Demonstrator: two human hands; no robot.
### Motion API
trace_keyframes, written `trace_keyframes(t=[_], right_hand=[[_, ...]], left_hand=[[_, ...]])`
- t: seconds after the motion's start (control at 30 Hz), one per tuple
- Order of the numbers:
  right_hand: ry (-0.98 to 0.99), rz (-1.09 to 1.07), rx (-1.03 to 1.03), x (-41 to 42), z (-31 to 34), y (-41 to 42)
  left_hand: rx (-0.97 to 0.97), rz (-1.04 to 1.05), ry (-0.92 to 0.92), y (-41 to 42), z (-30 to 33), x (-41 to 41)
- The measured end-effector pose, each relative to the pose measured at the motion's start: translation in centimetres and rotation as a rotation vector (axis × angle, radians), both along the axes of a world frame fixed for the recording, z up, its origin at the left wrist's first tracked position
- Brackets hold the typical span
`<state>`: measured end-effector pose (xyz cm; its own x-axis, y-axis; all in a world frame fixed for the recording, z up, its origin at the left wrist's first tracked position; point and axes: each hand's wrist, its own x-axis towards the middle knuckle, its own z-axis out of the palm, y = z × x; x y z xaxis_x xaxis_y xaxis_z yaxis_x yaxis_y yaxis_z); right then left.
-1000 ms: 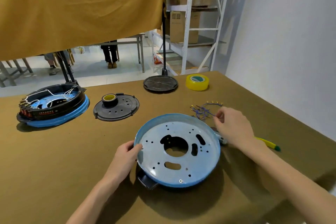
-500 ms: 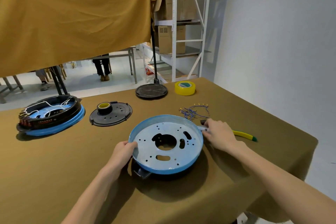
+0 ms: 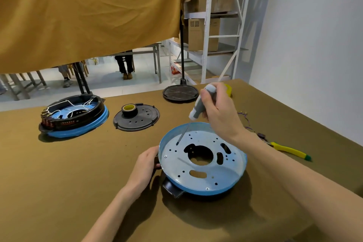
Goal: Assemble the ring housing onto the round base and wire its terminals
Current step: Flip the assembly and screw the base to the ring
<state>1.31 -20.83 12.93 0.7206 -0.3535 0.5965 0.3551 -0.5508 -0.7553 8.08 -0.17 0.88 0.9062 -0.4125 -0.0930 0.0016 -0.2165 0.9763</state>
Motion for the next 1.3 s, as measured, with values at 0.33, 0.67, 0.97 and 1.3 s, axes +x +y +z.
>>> trace_keyframes(t=[0.33,0.67,0.97,1.3], right_hand=[[0.106,0.153,-0.183,2.7,-0.3,3.6],[0.135,0.194,-0.27,2.9,-0.2,3.9],[0.297,0.242,-0.388,3.2,0.0,6.0],[0.758,0.19,0.258,3.5,-2.7,5.6]], left_hand=[[0.103,-0.077,-0.071,1.7,-1.4,0.3],[0.229,-0.133,-0.157,1.7,-1.7,0.3],[0.331,-0.178,-0.116,0.2,-1.4,0.1],[0.25,-0.113,-0.017,-0.8,-0.2,-1.3]])
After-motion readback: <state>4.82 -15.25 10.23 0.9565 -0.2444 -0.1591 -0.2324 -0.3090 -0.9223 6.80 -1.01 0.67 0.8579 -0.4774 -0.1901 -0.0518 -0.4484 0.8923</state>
